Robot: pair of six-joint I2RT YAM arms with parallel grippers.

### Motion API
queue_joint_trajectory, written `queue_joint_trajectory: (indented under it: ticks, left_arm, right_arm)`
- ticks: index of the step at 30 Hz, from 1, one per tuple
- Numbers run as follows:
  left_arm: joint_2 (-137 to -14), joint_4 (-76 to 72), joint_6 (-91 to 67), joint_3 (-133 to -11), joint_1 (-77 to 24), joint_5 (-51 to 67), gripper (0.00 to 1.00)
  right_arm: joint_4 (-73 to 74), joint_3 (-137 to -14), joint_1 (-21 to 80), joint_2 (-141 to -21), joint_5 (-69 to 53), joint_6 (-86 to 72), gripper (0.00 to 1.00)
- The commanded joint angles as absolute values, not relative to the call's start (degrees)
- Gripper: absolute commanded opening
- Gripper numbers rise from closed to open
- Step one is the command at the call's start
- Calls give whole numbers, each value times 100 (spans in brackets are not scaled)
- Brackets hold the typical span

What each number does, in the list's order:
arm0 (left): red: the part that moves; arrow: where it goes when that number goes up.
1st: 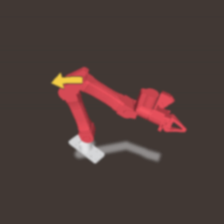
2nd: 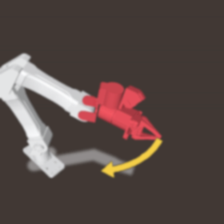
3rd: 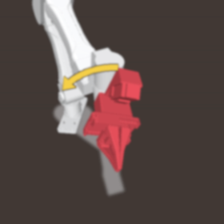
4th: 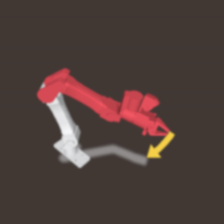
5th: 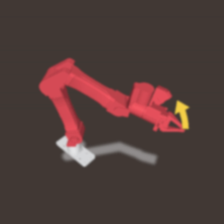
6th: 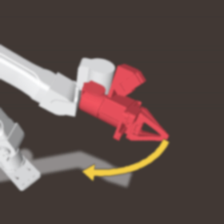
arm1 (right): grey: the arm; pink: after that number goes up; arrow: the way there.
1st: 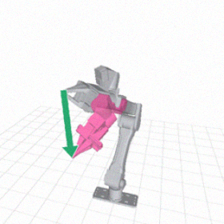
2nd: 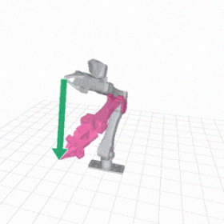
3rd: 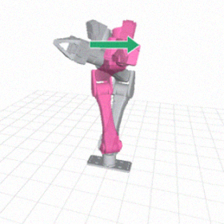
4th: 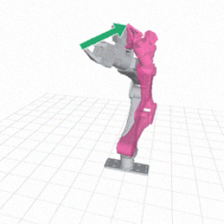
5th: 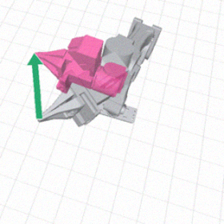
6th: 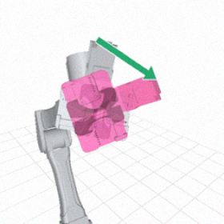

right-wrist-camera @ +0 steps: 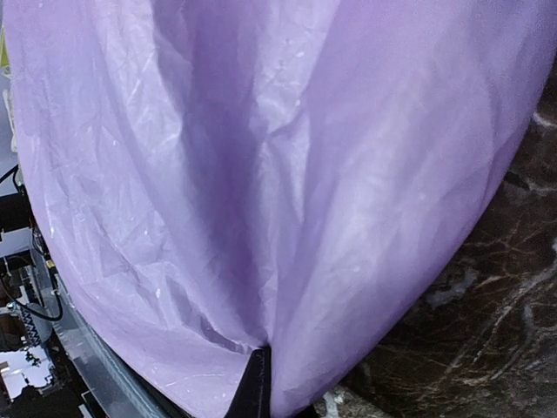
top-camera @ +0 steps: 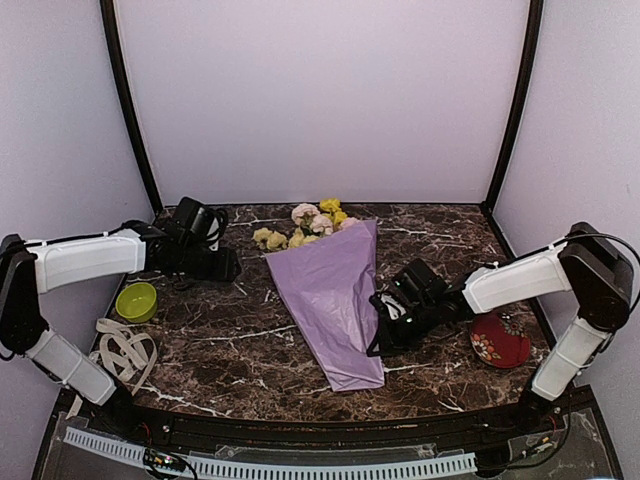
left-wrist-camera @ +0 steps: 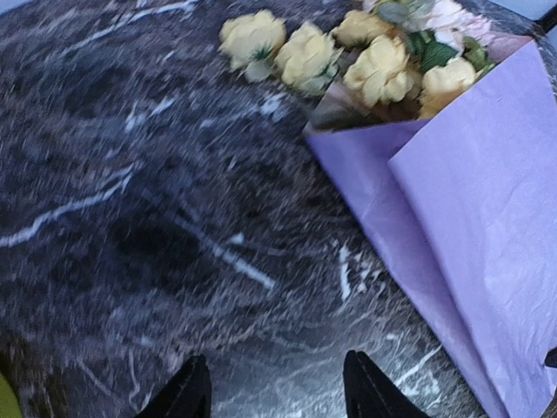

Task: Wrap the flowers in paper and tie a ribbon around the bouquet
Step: Pick up the ribbon from the corner of the board.

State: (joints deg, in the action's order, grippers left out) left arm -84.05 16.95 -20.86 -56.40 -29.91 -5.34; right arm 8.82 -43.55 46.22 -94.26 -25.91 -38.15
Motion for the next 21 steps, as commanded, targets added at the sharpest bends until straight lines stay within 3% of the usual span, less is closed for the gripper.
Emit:
queue_joint_trajectory:
  ticks: [1,4,7,12,21]
  left_arm:
    - [-7842,3455,-3328,-5044,-2927,-973,55]
    - [-7477,4064,-3925,-4748,-2824,-1169,56]
    - [-6951,4557,-4506,-4367,-2615,-1473,65]
    - [-6306,4307,-4444,-3664,-1716,-1088,68]
    - [-6915,3639,-4361,-3219,-1343,-848,70]
  right_arm:
    - [1149,-4693,4789,-9286,-2088,-3501,0]
    - [1240,-4820,4925,-9363,-1948,-3352,0]
    - [1208,-4810,4981,-9378,-1953,-3290,0]
    - [1169,-4769,5011,-9334,-1981,-3173,0]
    - [1224,-4776,5052,-9256,-1892,-3100,0]
